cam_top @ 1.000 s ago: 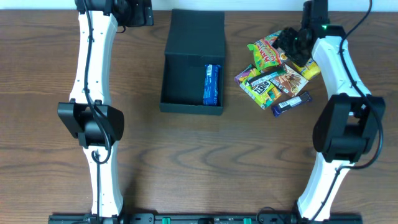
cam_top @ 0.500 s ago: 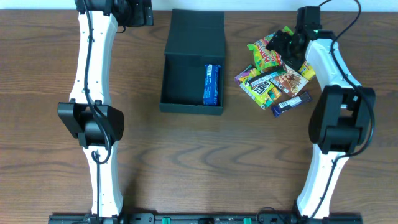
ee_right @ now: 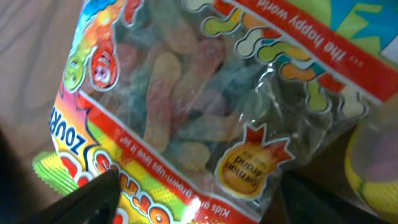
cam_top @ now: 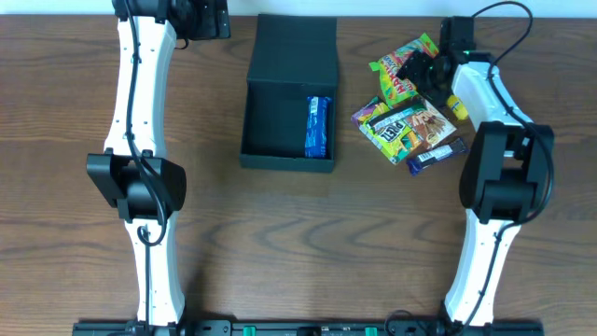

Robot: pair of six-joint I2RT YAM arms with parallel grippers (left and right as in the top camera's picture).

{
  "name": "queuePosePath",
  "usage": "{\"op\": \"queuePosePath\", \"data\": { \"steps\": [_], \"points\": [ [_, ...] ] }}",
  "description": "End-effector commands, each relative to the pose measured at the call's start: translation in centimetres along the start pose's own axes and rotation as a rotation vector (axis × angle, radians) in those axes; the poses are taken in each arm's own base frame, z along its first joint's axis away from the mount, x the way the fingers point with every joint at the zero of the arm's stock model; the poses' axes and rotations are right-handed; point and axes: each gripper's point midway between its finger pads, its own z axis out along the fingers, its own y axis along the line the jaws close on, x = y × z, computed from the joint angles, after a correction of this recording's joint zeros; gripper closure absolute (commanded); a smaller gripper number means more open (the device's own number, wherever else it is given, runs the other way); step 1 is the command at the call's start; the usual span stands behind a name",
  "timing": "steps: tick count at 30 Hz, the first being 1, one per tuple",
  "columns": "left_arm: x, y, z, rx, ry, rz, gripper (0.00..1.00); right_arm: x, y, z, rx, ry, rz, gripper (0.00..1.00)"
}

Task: Pack container
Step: 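Grasp the colorful gummy candy bag with the right gripper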

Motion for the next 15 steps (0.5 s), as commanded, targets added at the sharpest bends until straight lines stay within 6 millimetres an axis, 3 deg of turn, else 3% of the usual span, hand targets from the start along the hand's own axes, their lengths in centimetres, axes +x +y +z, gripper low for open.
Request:
{"op": "queuePosePath", "data": {
  "steps": [1,12,15],
  "points": [
    [-0.14,0.38,-0.04,-0.004,-0.003,-0.002,0.04,0.30,-0.25,1.00,-0.001,0.007,0.012,0.29],
    [-0.14,0.38,-0.04,-0.004,-0.003,-0.002,0.04,0.71,-0.40,1.87,-0.007,0.023,0.030,0.96],
    [-0.14,0.38,-0.04,-0.004,-0.003,-0.002,0.04,0.73,-0.33,1.86,-0.011,0.024,0.029,0.99]
  ]
}}
